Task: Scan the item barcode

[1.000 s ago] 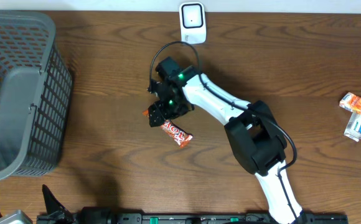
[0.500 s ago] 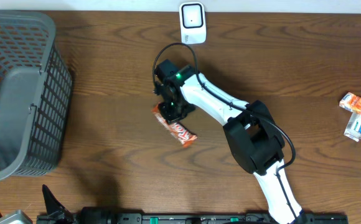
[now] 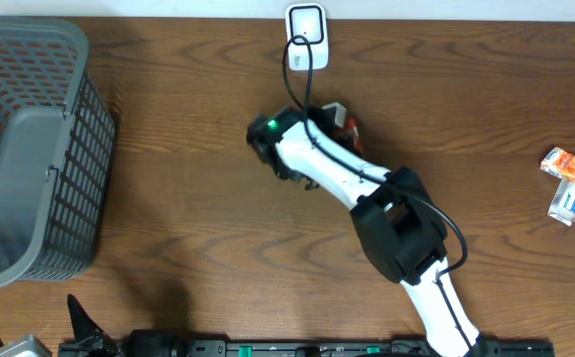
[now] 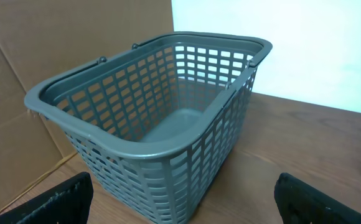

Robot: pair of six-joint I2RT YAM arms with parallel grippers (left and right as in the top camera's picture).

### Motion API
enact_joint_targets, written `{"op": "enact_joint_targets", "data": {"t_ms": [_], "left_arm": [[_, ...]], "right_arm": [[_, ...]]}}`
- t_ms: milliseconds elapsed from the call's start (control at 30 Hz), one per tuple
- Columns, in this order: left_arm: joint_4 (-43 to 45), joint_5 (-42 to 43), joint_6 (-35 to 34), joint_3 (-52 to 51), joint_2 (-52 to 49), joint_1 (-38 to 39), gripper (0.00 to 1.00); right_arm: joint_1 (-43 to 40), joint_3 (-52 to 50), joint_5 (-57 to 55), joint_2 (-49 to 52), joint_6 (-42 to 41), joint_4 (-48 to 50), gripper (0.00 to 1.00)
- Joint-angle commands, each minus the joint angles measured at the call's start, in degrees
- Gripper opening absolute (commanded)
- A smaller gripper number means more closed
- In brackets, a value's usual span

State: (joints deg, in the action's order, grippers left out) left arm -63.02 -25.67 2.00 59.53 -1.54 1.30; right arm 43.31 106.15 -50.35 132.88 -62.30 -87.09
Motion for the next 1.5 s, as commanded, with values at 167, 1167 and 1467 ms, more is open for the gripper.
{"op": "enact_joint_targets", "data": {"t_ms": [167, 1167, 1467], "left_arm": [[0.0, -0.5, 0.9, -0.1, 0.4, 0.2, 0.93], [0.0, -0.5, 0.9, -0.1, 0.4, 0.2, 0.93], [0.0, -0.5, 0.9, -0.1, 0.4, 0.2, 0.93]], "right_arm": [[16.3, -2.1, 0.3, -1.9, -23.9, -5.7, 0.68], [24.6, -19.9, 3.8, -2.0, 2.6, -3.1, 0.99], [24.6, -28.9, 11.9, -2.0, 18.4, 12.0, 0.92]]}}
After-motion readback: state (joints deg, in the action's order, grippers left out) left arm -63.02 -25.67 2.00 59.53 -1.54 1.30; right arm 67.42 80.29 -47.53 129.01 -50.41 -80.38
